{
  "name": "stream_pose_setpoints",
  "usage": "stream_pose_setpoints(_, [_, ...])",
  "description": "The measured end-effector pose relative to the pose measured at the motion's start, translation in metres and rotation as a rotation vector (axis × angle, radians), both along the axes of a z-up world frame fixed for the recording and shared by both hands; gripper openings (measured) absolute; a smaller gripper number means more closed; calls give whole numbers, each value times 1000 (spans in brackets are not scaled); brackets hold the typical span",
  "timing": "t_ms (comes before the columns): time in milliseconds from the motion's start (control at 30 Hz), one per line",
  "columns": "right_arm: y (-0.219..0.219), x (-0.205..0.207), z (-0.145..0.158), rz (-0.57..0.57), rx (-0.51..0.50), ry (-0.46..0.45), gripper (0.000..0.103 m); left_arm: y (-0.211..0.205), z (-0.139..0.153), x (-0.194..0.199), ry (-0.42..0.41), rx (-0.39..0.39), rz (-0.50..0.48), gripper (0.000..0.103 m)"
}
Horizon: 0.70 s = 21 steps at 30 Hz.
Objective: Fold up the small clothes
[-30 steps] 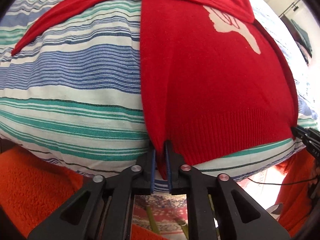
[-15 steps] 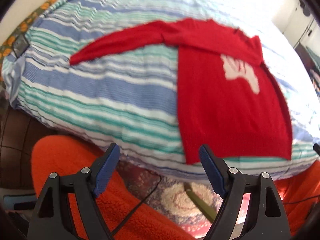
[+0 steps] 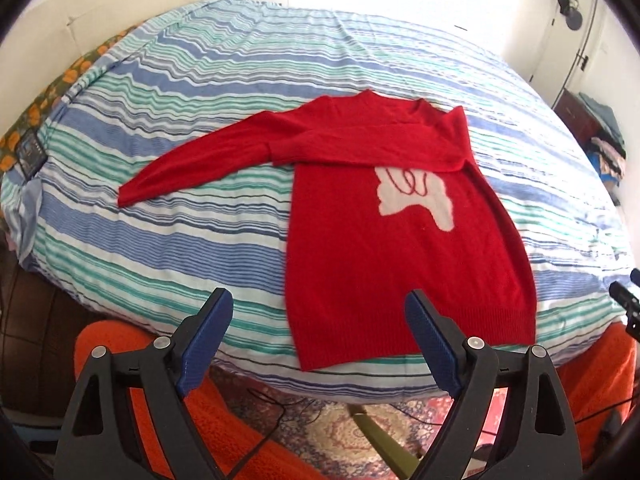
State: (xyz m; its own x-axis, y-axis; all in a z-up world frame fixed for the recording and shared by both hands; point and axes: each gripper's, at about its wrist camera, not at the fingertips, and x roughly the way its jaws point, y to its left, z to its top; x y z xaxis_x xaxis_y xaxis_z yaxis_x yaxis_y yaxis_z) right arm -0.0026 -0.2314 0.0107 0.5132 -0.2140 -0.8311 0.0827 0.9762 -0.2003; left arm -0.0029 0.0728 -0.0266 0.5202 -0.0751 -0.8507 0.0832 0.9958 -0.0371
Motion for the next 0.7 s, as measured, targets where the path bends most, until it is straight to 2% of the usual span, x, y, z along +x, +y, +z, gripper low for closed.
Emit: stream_pose_setpoints(700, [-5,5,10,-22,-28,-3,71,-12,-6,-6,-8,45,-16,89])
